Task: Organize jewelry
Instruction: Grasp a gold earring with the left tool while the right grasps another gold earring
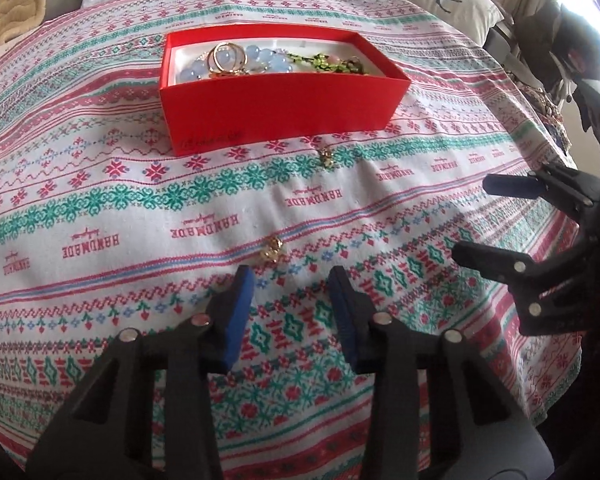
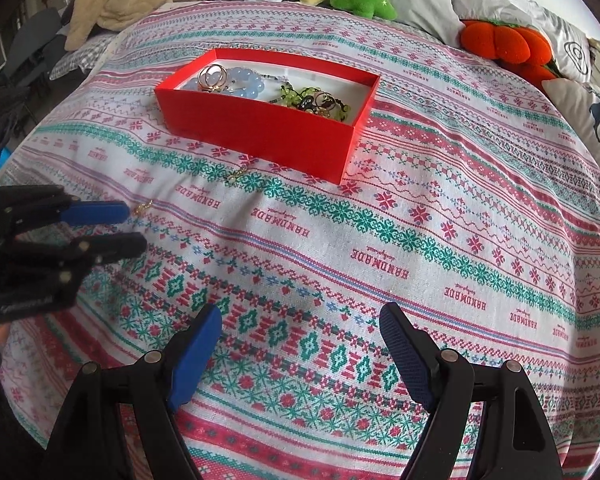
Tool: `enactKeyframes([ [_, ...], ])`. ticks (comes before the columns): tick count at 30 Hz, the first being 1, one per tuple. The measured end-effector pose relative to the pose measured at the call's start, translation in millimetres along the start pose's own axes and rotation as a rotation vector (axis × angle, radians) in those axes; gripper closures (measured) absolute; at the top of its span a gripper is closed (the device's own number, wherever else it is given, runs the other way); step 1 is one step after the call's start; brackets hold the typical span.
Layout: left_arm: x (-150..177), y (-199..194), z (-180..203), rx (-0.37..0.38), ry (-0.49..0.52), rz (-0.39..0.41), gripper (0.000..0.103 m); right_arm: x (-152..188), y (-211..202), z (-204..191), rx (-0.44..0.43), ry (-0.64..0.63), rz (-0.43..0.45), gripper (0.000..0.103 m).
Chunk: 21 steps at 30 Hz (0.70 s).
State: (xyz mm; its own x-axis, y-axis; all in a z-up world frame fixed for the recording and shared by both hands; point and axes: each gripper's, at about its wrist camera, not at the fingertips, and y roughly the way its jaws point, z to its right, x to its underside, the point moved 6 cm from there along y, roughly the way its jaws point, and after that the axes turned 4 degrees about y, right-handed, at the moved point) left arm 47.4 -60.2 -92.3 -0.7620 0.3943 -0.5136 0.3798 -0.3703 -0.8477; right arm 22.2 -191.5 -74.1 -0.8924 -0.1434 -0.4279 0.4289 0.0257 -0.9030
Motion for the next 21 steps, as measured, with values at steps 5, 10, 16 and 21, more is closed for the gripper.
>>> enactKeyframes([
  [5,-6,8,1,-0.022,0.016,-0.002,0.063,0,0,2,-0.002,0.002,0.0,0.021],
  [10,-12,13,1,-0.04,0.018,-0.004,0.064,0,0,3,-0.003,0.001,0.002,0.021],
  [16,-18,17,-3,-0.06,-0.002,-0.009,0.08,-1,1,3,-0.001,0.005,-0.002,0.021],
  [21,-17,15,-11,-0.053,-0.042,-0.01,0.092,-2,0,2,-0.003,0.007,0.005,0.021],
])
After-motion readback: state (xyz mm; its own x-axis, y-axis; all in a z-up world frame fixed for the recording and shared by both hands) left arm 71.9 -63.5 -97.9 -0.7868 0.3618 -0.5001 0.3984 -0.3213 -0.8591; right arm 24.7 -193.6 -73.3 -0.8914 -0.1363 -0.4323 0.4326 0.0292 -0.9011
